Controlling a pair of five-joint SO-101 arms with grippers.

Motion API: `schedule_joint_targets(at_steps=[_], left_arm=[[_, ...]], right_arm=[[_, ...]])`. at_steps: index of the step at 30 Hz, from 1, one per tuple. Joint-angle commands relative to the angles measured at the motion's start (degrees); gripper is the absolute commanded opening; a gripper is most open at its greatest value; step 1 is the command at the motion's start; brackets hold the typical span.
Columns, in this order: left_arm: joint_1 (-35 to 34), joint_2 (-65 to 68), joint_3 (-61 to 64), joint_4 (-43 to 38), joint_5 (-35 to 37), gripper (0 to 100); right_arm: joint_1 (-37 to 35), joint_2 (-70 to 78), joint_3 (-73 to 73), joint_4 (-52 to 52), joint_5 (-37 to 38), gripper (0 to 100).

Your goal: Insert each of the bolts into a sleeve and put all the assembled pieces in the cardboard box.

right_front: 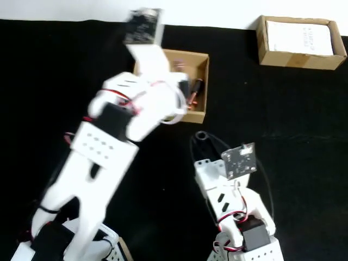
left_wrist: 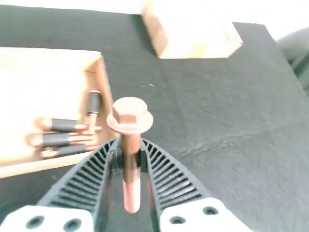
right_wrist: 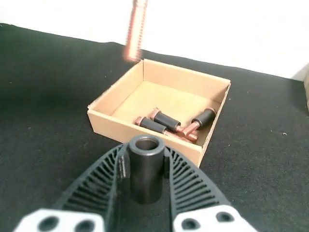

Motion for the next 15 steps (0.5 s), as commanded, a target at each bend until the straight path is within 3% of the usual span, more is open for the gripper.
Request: schedule_joint_targets(at_steps=[1,15], left_arm=[[5.1,-0.4,2.2,-4.1,-4.1,1],[7.4,-0.5,5.1,-3.8,-5.4,1]], right_arm=[[-0.4,-0.7,0.4,-2.1,-0.5,0.7],[-0.3,-0.7,0.4,-2.1,-0.4,0.7]])
